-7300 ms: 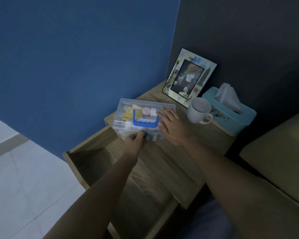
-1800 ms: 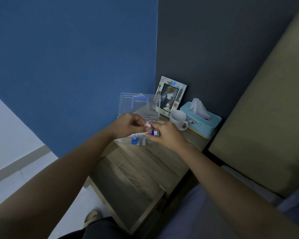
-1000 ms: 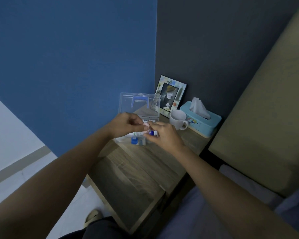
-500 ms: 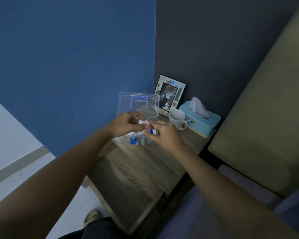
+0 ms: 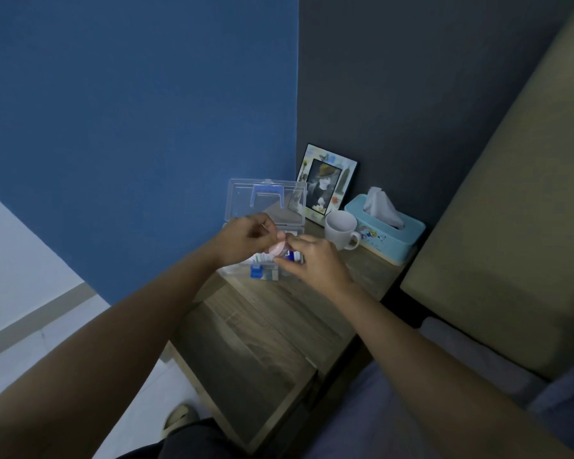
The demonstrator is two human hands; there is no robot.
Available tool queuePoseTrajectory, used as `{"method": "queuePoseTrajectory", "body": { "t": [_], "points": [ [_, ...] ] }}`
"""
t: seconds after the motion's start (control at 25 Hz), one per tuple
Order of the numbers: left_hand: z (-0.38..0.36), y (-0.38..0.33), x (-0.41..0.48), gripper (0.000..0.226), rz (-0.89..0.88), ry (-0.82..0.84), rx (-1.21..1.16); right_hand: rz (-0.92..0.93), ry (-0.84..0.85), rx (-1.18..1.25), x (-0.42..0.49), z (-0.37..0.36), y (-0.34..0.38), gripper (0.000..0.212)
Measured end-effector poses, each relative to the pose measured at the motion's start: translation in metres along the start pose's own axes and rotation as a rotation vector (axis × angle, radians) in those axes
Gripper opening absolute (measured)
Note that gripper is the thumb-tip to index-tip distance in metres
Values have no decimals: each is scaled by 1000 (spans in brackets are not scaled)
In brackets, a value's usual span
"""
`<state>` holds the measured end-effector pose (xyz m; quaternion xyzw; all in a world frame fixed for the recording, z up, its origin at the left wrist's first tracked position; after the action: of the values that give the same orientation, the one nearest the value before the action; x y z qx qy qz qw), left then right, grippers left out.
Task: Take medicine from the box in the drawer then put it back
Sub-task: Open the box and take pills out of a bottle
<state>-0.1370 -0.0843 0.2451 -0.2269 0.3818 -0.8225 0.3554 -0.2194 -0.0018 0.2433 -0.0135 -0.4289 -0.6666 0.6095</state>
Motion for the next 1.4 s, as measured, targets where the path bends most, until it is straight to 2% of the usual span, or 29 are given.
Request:
{"method": "queuePoseTrajectory", "body": {
  "t": [0.2, 0.36, 0.44, 0.6, 0.72, 0.8, 0.92, 1.08, 1.28, 1.4],
  "points": [
    [0, 7, 0, 28, 43, 75, -21, -16, 35, 11, 0, 0, -2, 43],
    [0, 2, 4, 24, -2, 40, 86, -52, 49, -24, 0, -2, -7, 47],
    [0, 1, 5, 12, -1, -3, 81, -76, 0, 12, 1, 1, -10, 40],
    [7, 21, 4, 13, 174, -159, -296, -197, -123, 172, -15, 6, -31, 26],
    [-19, 51, -11, 12, 301, -131, -514, -494, -74, 364, -53, -16, -77, 33],
    [-43, 69, -25, 17, 332, -105, -577, -598, -73, 358, -79, -27, -106, 37],
    [-81, 103, -40, 26, 339, -61, -464, -591, -47, 210, -110, -42, -134, 38],
    [-133, 144, -48, 36, 364, 30, -253, -692, 104, 39, -143, -74, -174, 48],
    [-161, 164, -33, 54, 318, -6, -75, -657, 274, -182, -157, -96, -204, 49],
    [-169, 164, -26, 49, 263, -38, -20, -588, 307, -281, -155, -100, -211, 52]
  ]
}}
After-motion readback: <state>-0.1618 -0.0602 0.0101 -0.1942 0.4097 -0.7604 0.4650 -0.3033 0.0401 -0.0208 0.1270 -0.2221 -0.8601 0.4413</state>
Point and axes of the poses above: each hand's wrist, its own x-axis towards the middle knuckle, its own z-axis out of the back of the hand, y = z × x, the point moved 10 cm from there along x, towards the middle knuckle, and after that the axes turned 12 degrees about -y, right-handed, at the moved point
